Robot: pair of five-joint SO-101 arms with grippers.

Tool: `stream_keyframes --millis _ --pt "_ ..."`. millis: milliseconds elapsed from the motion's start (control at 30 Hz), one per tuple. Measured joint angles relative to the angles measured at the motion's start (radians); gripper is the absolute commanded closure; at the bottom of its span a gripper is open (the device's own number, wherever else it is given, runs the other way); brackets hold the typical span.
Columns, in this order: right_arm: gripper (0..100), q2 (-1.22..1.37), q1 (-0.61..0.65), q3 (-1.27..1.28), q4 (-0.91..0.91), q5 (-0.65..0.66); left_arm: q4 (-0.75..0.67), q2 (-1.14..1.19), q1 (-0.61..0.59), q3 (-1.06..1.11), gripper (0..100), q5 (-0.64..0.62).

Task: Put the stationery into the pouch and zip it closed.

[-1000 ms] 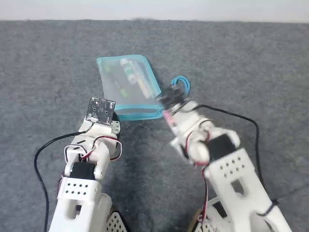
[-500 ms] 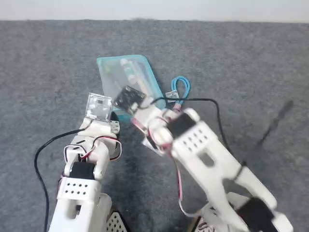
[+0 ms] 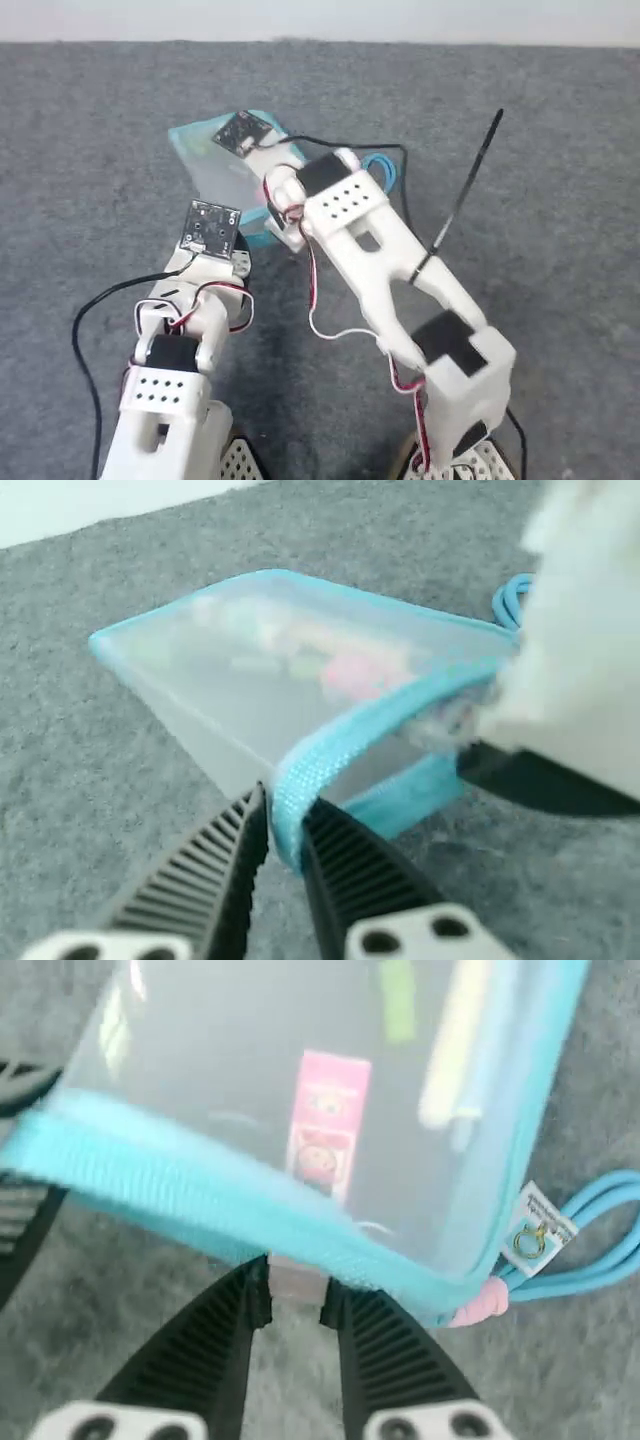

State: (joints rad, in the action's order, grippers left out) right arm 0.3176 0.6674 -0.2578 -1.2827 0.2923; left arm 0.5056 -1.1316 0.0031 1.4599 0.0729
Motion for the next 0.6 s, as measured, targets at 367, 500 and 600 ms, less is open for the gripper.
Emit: stream_keyframes --millis 367,500,600 --pt "72.1 0.046 0.003 -0.123 -0.083 -0.002 -0.002 0.0 0.002 0.0 99 0.0" --pt "72.0 -0.015 -0.106 -0.123 -0.115 -0.003 -0.002 0.0 0.0 0.0 99 0.009" --pt "72.0 -0.135 -0.163 -0.057 -0.11 0.0 -0.002 0.0 0.0 0.0 99 0.009"
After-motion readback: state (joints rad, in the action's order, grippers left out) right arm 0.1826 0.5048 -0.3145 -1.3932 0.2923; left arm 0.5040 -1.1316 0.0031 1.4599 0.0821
